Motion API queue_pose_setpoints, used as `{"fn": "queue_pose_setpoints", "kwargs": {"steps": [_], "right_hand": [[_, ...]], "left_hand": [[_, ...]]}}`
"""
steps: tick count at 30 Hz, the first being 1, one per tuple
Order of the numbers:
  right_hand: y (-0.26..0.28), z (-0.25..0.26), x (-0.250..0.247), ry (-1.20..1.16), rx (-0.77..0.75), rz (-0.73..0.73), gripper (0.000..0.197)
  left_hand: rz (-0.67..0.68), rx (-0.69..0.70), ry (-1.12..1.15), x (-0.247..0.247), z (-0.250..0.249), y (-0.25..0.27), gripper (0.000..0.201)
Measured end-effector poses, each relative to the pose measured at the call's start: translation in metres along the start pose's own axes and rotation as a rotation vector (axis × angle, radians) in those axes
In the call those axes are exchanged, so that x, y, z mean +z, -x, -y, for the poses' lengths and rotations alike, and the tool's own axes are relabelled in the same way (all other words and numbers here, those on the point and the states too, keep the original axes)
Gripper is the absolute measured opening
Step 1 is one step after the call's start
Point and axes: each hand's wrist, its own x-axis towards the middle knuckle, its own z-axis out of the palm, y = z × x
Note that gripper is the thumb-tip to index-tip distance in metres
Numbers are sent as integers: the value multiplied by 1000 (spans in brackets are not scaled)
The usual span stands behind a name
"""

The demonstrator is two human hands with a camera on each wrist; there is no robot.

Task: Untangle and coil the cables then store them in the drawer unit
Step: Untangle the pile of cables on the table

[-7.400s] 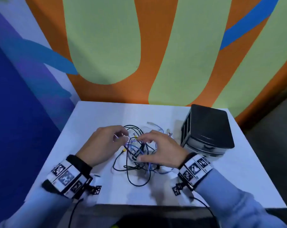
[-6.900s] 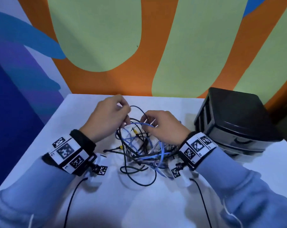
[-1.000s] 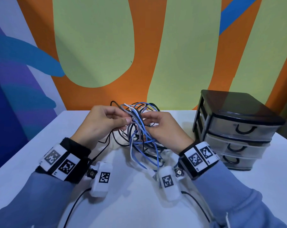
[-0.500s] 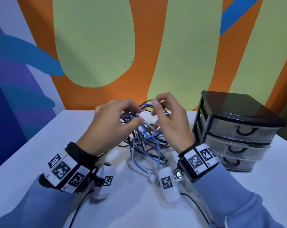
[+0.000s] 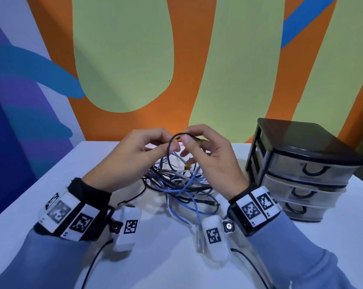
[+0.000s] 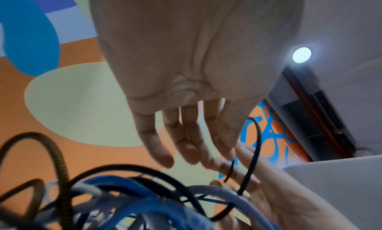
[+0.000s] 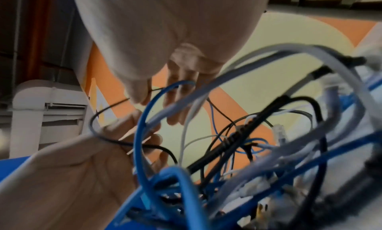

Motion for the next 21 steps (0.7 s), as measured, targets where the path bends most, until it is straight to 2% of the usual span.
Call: {"fn": "queue_pose_setpoints", "kwargs": {"steps": [4, 6, 8, 11, 13, 15, 17, 19, 21], "right_hand": [[0, 3, -1, -85, 18, -57, 6], [0, 0, 1, -63, 27, -27, 6], [0, -4, 1, 15, 27, 24, 21], [1, -7, -3, 70, 49, 128, 69], [2, -11, -7, 190, 68, 254, 103], [3, -16, -11, 355, 104, 401, 119], [2, -21, -17, 470, 167, 535, 117], [1, -28, -22, 574, 248, 628, 98], [-1, -34, -29, 708, 307, 622, 76]], "left_hand": [[218, -150, 23, -5, 2, 1, 30], [308, -127, 36, -5, 2, 4, 27], [281, -57, 30, -6, 5, 3, 21], [84, 40, 87, -6, 8, -1, 16], [-115, 50, 260, -7, 8, -4, 19], [-303, 95, 459, -11, 4, -5, 18], [-450, 192, 585, -20, 2, -5, 14], [-552, 260, 659, -34, 1, -4, 9], [-625, 281, 679, -50, 3, -2, 5]]}}
